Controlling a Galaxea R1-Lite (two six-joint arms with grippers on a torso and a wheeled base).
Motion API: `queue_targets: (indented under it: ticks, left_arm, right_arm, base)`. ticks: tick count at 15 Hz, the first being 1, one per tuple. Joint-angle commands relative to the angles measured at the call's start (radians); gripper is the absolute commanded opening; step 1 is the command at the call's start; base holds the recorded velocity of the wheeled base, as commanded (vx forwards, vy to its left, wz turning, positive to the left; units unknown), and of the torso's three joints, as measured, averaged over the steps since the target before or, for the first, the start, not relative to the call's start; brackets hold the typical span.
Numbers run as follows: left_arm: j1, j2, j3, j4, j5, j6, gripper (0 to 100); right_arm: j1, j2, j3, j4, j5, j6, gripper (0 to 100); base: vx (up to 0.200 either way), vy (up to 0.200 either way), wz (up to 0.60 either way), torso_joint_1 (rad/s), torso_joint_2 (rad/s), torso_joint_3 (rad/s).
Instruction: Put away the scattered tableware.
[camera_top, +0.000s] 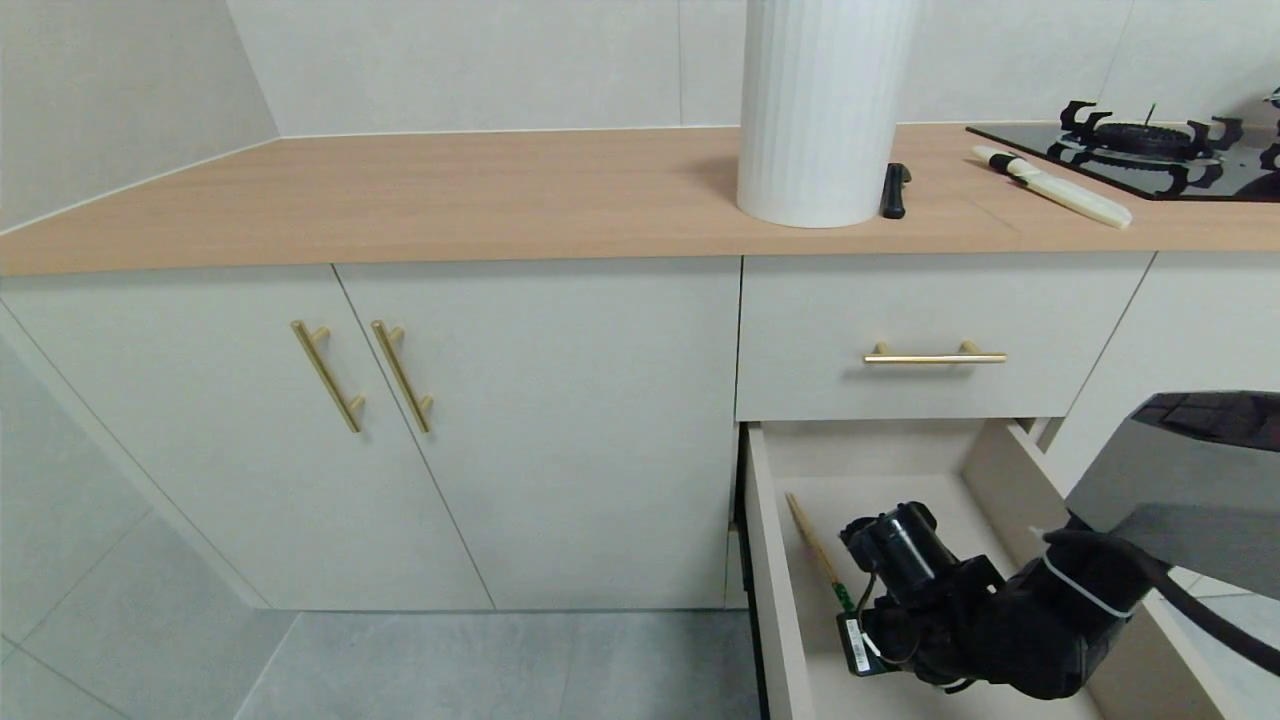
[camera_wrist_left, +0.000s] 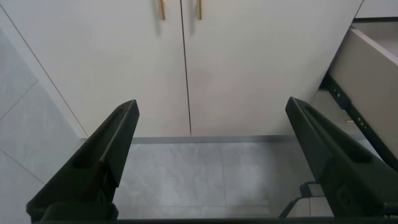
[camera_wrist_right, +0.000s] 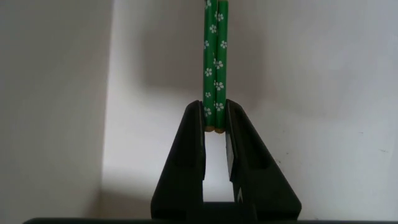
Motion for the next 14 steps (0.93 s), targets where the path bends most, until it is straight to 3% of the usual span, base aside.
queue_targets:
  ticks: [1,4,5,14]
  left_arm:
    - [0.0,0.002,0.001,0.0,-0.001,0.0,100]
    - [0.0,0.002,0.0,0.0,0.001,0.0,100]
    - [0.0,0.002,0.0,0.0,-0.001,0.0,100]
    - [0.0,0.002,0.001,0.0,0.001,0.0,100]
  right_arm:
    - [0.002,0.037,-0.001,-0.009,-0.003,0.0,0]
    - [0.002,0.037,-0.004,-0.032,-0.006,0.006,0]
    - [0.002,0.037,-0.005,-0.033,-0.006,0.008,100]
    - [0.0,-0.055,0.001,-0.027,-0.026,0.006,100]
  base:
    - [0.0,0.0,0.0,0.0,0.0,0.0]
    - [0.0,0.0,0.0,0.0,0.0,0.0]
    - [0.0,0.0,0.0,0.0,0.0,0.0]
    - [0.0,0.0,0.0,0.0,0.0,0.0]
